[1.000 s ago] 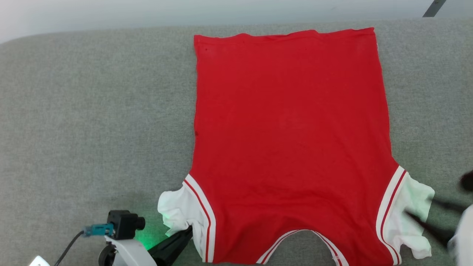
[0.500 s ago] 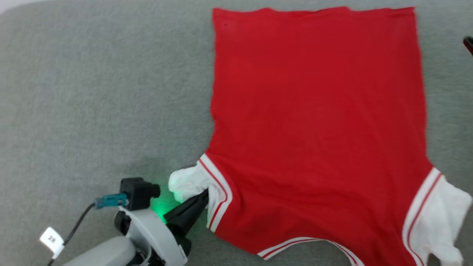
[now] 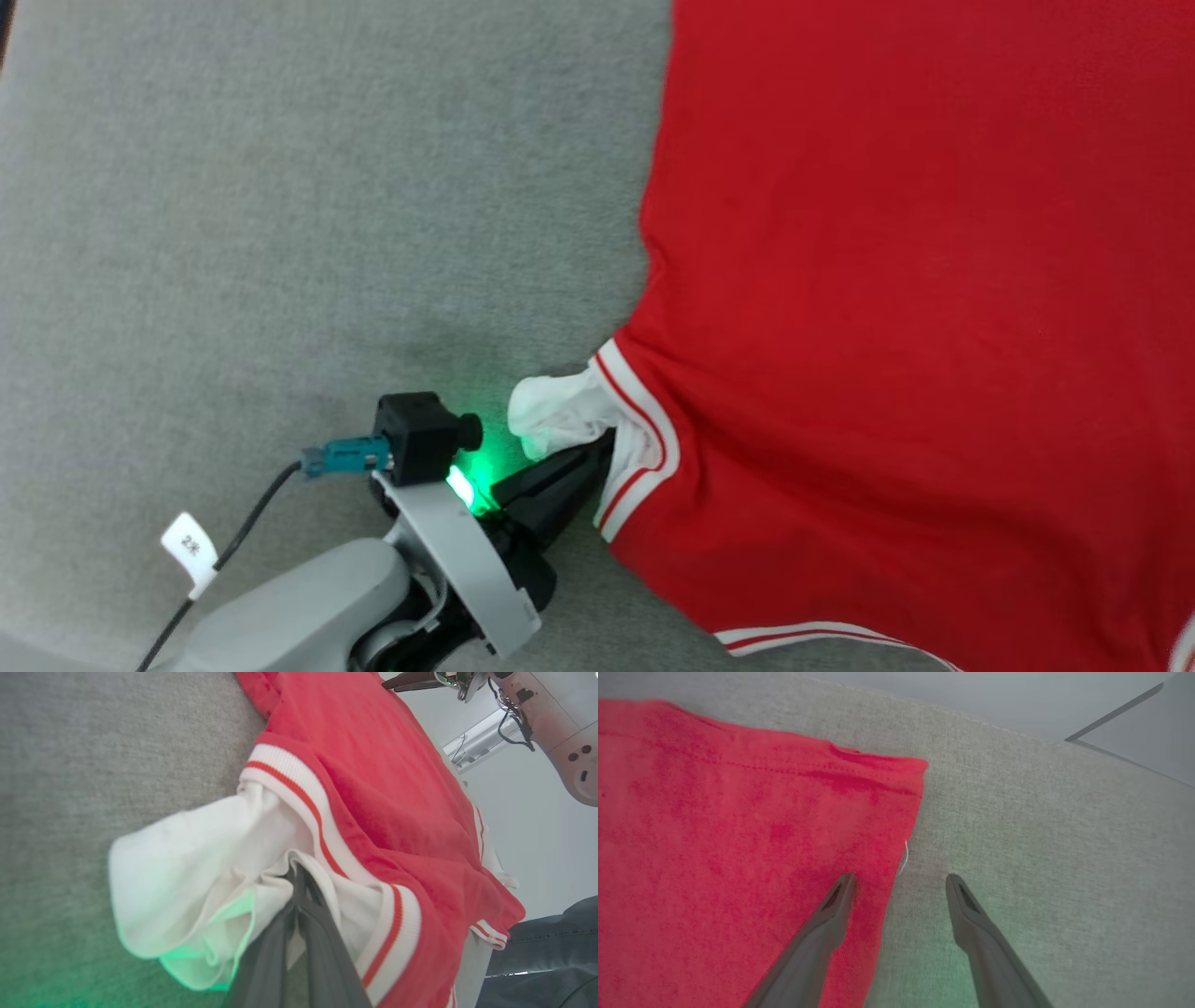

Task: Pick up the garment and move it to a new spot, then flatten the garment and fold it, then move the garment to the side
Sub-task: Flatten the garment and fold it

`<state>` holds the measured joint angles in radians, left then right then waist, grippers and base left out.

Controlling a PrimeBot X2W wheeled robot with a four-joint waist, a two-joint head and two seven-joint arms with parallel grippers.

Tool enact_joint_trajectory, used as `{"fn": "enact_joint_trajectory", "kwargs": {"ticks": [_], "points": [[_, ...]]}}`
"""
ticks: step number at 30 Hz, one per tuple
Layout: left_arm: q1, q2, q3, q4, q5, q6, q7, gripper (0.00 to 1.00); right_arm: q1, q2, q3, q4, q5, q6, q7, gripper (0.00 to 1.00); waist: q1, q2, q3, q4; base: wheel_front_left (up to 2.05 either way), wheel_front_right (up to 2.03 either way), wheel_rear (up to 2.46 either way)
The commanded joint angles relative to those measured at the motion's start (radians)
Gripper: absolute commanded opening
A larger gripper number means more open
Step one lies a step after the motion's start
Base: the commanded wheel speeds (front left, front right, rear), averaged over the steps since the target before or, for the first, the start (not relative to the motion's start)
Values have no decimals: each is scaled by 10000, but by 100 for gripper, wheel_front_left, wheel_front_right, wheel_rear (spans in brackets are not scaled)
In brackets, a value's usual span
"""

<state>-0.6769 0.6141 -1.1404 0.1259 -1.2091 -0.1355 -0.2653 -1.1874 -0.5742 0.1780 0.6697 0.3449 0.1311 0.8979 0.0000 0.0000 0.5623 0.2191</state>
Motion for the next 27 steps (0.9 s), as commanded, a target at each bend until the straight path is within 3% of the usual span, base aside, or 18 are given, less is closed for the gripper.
{"fn": "enact_joint_trajectory", "kwargs": {"ticks": [1,5,6,7,8,13,17,23,27], "points": [[142,-191,-289,626,-124,109,168,0,-183,-46,30,267,-130,-7,58,100,0,0,650,638,0,0,0],[-5,-185,-449,629,-241,128,165,0,-231,146,43,1065,-109,-1,282,100,0,0,721,704,0,0,0],[-26,-176,-469,639,-271,138,158,0,-250,196,61,1188,-42,1,266,46,0,0,713,696,0,0,0],[-50,-160,-497,655,-302,139,158,0,-239,238,51,1305,10,2,201,13,0,0,678,677,0,0,0],[-76,-148,-527,663,-339,139,158,0,-243,270,9,1408,49,4,111,0,0,0,634,653,0,0,0],[-15,-174,-616,787,-507,138,131,0,9,228,-208,1757,441,13,-594,0,0,0,46,507,0,0,0],[342,-64,-440,939,-589,138,100,0,575,72,202,1374,988,13,-1072,0,0,0,-670,304,0,0,0],[1189,-197,594,834,-90,90,41,0,2621,-1053,1450,-513,2468,-2,-1090,0,0,0,-1803,-127,0,0,0],[1756,-223,1052,844,168,65,18,0,4392,-1786,1644,-2284,3581,-2,-854,0,0,0,-2417,-514,0,0,0]]}}
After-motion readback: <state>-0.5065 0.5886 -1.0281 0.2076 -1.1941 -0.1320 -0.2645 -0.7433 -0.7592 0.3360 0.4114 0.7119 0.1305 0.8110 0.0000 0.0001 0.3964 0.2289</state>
